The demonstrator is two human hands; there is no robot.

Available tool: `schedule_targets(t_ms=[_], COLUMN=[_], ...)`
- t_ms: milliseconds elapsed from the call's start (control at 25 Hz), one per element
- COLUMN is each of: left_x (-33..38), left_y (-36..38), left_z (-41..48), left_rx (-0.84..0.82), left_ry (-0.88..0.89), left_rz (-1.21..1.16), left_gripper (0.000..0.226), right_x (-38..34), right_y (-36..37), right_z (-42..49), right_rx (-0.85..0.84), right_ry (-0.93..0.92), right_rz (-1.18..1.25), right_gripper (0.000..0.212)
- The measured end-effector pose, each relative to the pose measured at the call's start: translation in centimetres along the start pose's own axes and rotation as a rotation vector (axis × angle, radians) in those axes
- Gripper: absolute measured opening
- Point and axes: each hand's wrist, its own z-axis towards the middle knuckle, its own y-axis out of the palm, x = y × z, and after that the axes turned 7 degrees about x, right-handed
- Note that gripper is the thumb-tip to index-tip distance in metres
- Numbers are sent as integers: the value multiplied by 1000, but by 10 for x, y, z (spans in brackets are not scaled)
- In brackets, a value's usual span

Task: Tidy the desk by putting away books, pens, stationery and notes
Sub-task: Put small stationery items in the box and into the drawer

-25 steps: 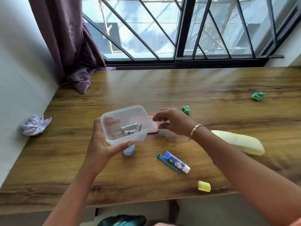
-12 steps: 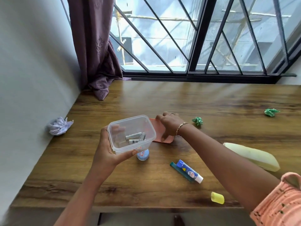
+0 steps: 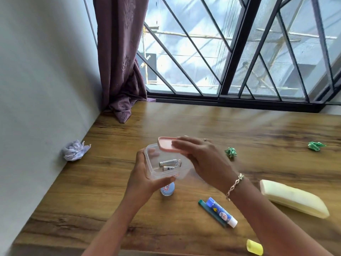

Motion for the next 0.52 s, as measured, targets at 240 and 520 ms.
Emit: schedule_targets(t_ms=[240, 520], left_x=[1, 1], left_y=[15, 16], left_z=[3, 3], left_rx=[-8, -50], left_ry=[-43, -74], left_rz=[31, 23], left_gripper=[83, 85], right_x=[7, 20], right_y=[17, 16], right_z=[-23, -36], right_rx=[-69, -58], right_ry=[-144, -182], right_rz=[-17, 114], right_gripper=[44, 41])
